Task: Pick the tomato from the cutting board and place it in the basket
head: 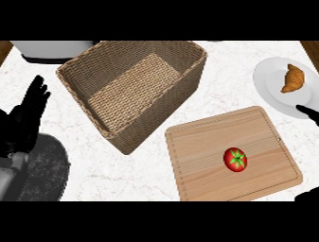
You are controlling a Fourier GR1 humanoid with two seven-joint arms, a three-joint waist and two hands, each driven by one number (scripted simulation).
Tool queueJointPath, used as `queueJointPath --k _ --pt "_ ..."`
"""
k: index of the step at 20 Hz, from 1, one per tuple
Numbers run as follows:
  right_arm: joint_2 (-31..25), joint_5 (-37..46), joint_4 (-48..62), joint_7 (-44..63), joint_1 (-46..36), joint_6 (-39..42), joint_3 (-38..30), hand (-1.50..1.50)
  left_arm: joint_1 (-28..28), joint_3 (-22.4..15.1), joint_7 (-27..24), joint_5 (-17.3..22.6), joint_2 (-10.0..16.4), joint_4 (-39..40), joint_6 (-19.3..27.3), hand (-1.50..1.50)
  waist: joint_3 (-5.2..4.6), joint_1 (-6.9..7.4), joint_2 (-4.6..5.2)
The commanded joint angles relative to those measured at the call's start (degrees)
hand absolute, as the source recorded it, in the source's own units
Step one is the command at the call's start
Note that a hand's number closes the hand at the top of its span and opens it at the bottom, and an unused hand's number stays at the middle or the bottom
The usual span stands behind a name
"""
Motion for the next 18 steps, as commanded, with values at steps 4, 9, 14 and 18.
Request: queueJointPath --k 4,9,14,18 --pt "9.22 6.53 2.60 -5.54 4.48 -1.38 -2.62 -1.50 -0.92 2.03 -0.96 -2.38 -1.83 2.76 -2.75 0.00 0.10 0.49 0.17" --pt "16.15 13.13 6.34 -10.73 6.57 -2.00 0.43 -1.50 2.27 2.89 1.95 -3.55 -1.95 -3.27 -3.50 0.00 0.11 0.80 0.13" --pt "21.14 17.71 11.22 -18.42 8.01 -1.63 0.52 -1.50 -1.71 4.79 1.65 -5.24 -4.24 0.39 -4.68 0.00 0.11 0.56 0.19" --pt "25.38 23.60 12.38 -19.85 7.28 -3.73 1.77 -1.50 -3.56 6.91 -0.88 -5.92 -5.73 5.66 -6.67 0.00 0.09 0.47 0.23"
